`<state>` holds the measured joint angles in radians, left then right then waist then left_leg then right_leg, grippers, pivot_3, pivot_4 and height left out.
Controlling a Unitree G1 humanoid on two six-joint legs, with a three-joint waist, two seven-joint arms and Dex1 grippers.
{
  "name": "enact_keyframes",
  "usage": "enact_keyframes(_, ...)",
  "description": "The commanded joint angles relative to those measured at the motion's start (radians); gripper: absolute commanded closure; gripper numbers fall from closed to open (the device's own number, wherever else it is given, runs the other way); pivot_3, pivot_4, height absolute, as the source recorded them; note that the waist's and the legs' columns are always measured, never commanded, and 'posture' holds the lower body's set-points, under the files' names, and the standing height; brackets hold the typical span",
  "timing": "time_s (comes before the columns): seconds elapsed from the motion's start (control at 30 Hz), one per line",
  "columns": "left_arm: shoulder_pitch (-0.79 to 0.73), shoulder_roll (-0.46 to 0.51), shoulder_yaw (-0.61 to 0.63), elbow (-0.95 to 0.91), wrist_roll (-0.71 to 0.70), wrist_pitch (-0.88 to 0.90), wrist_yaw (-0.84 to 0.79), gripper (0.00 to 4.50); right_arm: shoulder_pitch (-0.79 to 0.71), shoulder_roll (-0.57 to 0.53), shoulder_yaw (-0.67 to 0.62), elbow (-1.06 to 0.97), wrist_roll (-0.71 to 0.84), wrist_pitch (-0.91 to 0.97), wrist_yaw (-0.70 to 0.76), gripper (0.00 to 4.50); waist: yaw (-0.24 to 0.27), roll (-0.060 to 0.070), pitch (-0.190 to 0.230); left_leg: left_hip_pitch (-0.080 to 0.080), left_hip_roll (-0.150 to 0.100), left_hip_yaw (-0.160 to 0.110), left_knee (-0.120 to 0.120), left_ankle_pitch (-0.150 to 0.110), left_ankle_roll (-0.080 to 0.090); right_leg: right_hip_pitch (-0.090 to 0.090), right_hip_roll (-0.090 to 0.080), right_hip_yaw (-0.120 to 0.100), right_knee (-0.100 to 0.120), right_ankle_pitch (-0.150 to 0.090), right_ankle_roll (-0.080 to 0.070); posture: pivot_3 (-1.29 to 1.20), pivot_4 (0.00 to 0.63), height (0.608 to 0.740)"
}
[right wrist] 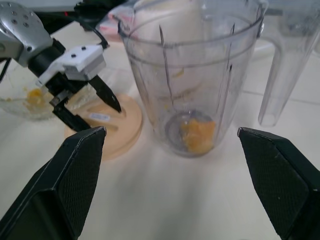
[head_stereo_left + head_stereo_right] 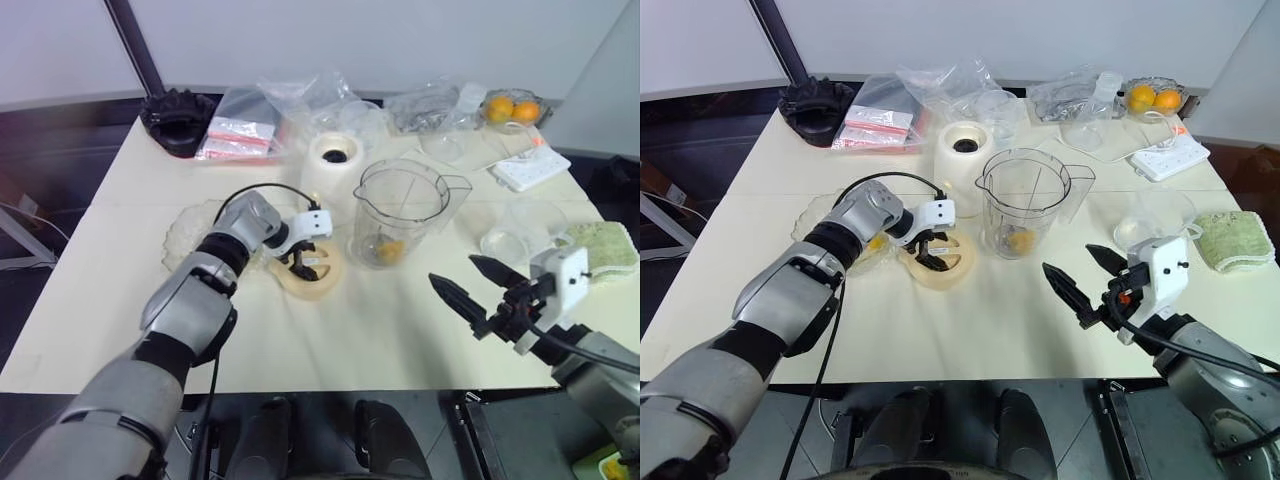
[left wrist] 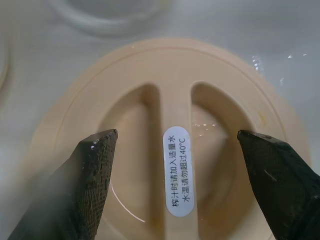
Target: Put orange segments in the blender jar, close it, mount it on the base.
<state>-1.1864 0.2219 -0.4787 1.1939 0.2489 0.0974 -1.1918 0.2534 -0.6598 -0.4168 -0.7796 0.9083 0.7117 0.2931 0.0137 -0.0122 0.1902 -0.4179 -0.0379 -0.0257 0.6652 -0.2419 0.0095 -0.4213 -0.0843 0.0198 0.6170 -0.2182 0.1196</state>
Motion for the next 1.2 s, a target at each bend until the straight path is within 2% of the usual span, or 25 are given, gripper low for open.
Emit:
enact_keyframes(0.03, -0.007, -0.012, 0.016, 0.016, 0.018, 0.002, 0.011, 1.83, -0.007, 0.003, -0.006, -0.03, -0.005, -0.016, -0.003, 0.0, 0.0, 0.0, 0.0, 0.0, 0.0, 0.0, 0.0, 0.0, 0.0, 0.0, 0.0, 0.0, 0.0, 0.0, 0.0, 0.0, 0.15, 0.74)
enact_keyframes(0.17, -0.003, -0.011, 0.024, 0.027, 0.031, -0.009, 0.02, 3.97, -0.015, -0.005, -0.004, -0.021, -0.009, -0.015, 0.005, 0.0, 0.0, 0.0, -0.001, 0.0, 0.0, 0.0, 0.0, 0.0, 0.0, 0.0, 0.0, 0.0, 0.0, 0.0, 0.0, 0.0, 0.15, 0.74)
enact_keyframes(0.2, -0.004, -0.009, 0.029, 0.026, 0.031, -0.009, 0.021, 4.27, -0.018, -0.007, -0.003, -0.017, -0.01, -0.015, 0.007, 0.0, 0.0, 0.0, -0.001, 0.0, 0.0, 0.0, 0.0, 0.0, 0.0, 0.0, 0.0, 0.0, 0.0, 0.0, 0.0, 0.0, 0.15, 0.74)
enact_keyframes(0.4, -0.023, 0.044, 0.049, -0.07, 0.012, -0.055, -0.094, 4.25, -0.05, -0.003, 0.027, 0.014, -0.042, -0.013, 0.017, 0.0, -0.002, 0.0, 0.0, -0.001, 0.0, 0.0, 0.0, 0.0, 0.0, -0.002, 0.0, 0.0, 0.0, 0.0, 0.0, 0.0, 0.15, 0.74)
enact_keyframes(0.57, -0.056, 0.12, 0.104, -0.314, -0.056, 0.036, -0.232, 4.25, -0.058, 0.006, 0.043, 0.035, -0.067, -0.021, 0.029, 0.0, 0.0, 0.0, 0.0, -0.005, 0.0, 0.0, 0.001, 0.0, 0.0, -0.005, 0.0, 0.0, 0.001, 0.0, 0.0, 0.0, 0.15, 0.74)
enact_keyframes(0.73, -0.054, 0.247, 0.124, -0.599, -0.116, 0.114, -0.382, 4.25, -0.062, 0.018, 0.052, 0.055, -0.09, -0.027, 0.044, 0.0, -0.002, 0.0, 0.0, -0.006, 0.0, 0.0, 0.001, 0.0, 0.0, -0.005, 0.0, 0.0, 0.001, 0.0, 0.0, 0.0, 0.15, 0.74)
enact_keyframes(0.87, -0.092, 0.35, 0.091, -0.704, -0.202, 0.121, -0.423, 4.25, -0.073, 0.027, 0.06, 0.096, -0.124, -0.044, 0.06, 0.0, -0.005, 0.0, -0.001, -0.004, 0.0, 0.0, 0.001, 0.0, 0.0, -0.005, 0.0, 0.0, 0.002, 0.0, -0.001, 0.0, 0.15, 0.74)
enact_keyframes(1.0, -0.227, 0.37, 0.097, -0.622, -0.251, 0.104, -0.423, 4.25, -0.075, 0.025, 0.054, 0.126, -0.151, -0.058, 0.08, 0.0, 0.002, 0.0, 0.0, -0.006, 0.0, -0.001, 0.002, 0.0, 0.0, -0.005, 0.0, -0.001, 0.002, 0.0, -0.001, 0.0, 0.15, 0.74)
enact_keyframes(1.2, -0.576, 0.198, 0.191, -0.145, -0.226, 0.028, -0.288, 4.25, -0.142, 0.05, 0.069, 0.185, -0.189, -0.071, 0.056, 0.0, -0.001, -0.003, 0.001, -0.008, -0.002, 0.0, 0.004, 0.0, 0.001, -0.005, -0.001, -0.002, -0.001, 0.0, 0.001, 0.0, 0.15, 0.74)
